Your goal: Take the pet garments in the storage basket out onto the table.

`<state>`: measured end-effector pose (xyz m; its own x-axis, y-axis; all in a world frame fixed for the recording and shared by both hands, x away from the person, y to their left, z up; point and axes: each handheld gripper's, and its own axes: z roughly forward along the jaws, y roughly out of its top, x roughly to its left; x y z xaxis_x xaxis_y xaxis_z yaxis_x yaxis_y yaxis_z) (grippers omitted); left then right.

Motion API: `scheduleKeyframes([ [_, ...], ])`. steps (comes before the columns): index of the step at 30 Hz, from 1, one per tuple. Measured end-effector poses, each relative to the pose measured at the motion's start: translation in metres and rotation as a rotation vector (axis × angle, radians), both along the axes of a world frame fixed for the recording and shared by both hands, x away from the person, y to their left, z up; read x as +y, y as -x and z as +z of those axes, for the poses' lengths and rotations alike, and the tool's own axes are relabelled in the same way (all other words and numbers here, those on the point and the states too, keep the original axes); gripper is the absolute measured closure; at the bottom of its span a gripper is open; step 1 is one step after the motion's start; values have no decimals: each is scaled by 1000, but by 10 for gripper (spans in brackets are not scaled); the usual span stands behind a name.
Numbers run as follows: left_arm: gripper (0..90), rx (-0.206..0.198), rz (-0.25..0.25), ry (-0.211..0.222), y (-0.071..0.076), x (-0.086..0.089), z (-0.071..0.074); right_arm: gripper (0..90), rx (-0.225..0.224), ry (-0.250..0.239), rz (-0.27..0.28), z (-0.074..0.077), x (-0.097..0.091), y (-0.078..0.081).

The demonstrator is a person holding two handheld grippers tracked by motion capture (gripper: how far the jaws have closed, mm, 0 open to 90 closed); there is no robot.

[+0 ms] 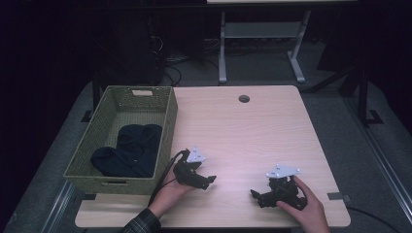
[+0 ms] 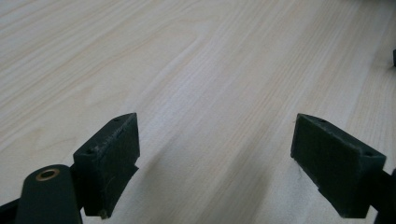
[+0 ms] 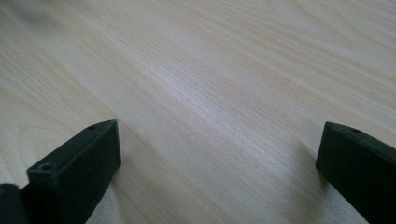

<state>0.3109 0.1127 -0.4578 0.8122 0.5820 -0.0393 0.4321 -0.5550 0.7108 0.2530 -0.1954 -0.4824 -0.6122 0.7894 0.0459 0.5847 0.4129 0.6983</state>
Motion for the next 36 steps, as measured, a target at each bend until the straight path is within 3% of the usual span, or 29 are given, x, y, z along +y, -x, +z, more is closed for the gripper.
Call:
scheduleKeyframes([
  [36, 151, -14, 4, 31, -4, 2, 28, 0, -2, 4, 6, 0, 0, -1],
])
